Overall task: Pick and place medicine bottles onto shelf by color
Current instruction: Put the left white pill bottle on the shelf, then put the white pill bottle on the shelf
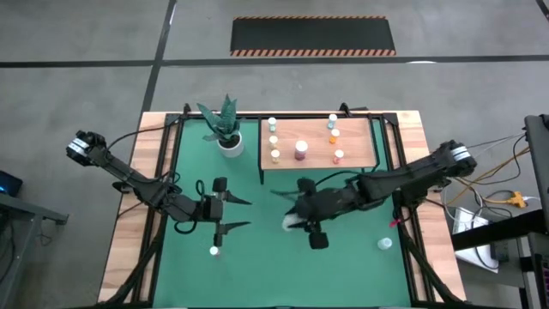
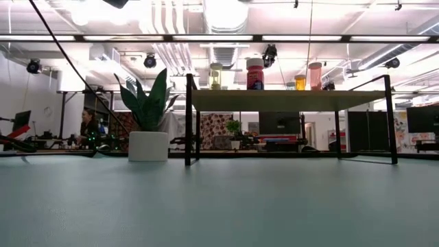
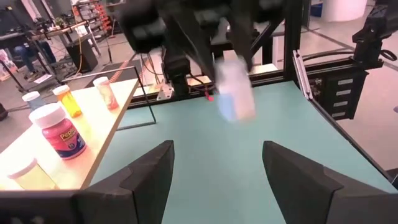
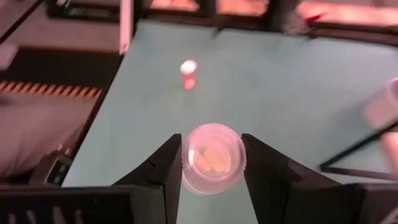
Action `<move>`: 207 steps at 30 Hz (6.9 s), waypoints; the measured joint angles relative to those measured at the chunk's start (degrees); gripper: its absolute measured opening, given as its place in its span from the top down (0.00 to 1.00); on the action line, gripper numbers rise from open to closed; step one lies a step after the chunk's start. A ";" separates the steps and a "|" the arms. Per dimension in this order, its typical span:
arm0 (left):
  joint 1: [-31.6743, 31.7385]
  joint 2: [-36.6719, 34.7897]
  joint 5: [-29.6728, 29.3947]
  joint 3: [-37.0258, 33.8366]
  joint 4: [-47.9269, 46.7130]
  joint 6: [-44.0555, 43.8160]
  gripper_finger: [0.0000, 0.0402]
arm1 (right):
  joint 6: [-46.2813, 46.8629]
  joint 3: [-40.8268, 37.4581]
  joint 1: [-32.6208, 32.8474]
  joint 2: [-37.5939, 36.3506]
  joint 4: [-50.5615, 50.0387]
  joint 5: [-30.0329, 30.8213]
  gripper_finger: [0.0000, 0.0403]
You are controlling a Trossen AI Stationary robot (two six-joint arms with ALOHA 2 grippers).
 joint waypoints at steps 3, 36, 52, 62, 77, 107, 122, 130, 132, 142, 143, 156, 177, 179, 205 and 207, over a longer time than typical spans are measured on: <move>0.00 0.00 0.00 0.01 0.07 0.02 0.43 | 0.50 -0.01 0.00 -3.27 -0.37 4.47 0.68; 0.31 -0.15 -0.07 0.19 2.72 3.21 0.43 | 21.53 -7.13 -38.25 -24.08 -34.74 27.43 0.69; 0.31 -0.15 -0.07 -0.07 2.65 3.26 0.43 | 24.03 -23.55 -45.81 -27.06 -21.96 22.27 0.69; 0.31 -0.15 -0.07 -0.07 2.66 3.26 0.43 | 22.51 -26.02 -47.03 -25.55 -14.69 26.57 0.69; 0.31 -0.15 -0.05 -0.07 2.65 3.13 0.43 | 21.00 -23.62 -47.41 -23.27 -17.46 26.25 0.57; 0.28 -0.15 -0.04 -0.07 2.65 2.78 0.43 | 30.79 -0.84 -29.56 -26.66 -42.34 15.94 0.46; 0.26 -0.15 -0.03 -0.12 2.63 2.78 0.43 | 62.71 -8.68 -0.50 -31.91 -55.44 6.16 0.46; 0.24 -0.15 -0.04 -0.12 2.61 2.80 0.43 | 78.94 -15.90 12.78 -27.89 -50.83 -1.77 0.46; 0.24 -0.15 -0.04 -0.12 2.61 2.93 0.43 | 83.99 -17.92 14.98 -26.63 -49.77 -4.67 0.46; 0.24 -0.15 -0.03 -0.12 2.23 3.02 0.43 | 99.79 -26.14 25.13 -19.99 -42.52 -13.12 0.46; 0.24 -0.15 -0.02 -0.12 2.11 3.04 0.43 | 100.85 -26.60 25.83 -19.26 -42.45 -13.19 0.46; 0.28 -0.13 -0.02 -0.12 2.03 3.15 0.43 | 99.11 -28.66 27.68 -9.87 -38.24 -17.00 0.46; 0.25 -0.13 -0.02 -0.12 1.97 3.05 0.43 | 90.25 -27.94 27.89 -3.25 -37.13 -19.18 0.70; 0.23 -0.13 -0.02 -0.12 2.00 3.04 0.43 | 88.83 -26.07 27.86 -4.52 -36.69 -19.11 0.70; 0.28 -0.13 -0.02 -0.12 2.19 3.23 0.43 | 19.79 26.25 -11.83 1.92 -54.14 -0.42 0.70; 0.28 -0.13 -0.02 -0.12 2.23 3.23 0.43 | 16.29 29.47 -15.56 2.90 -58.42 1.05 0.70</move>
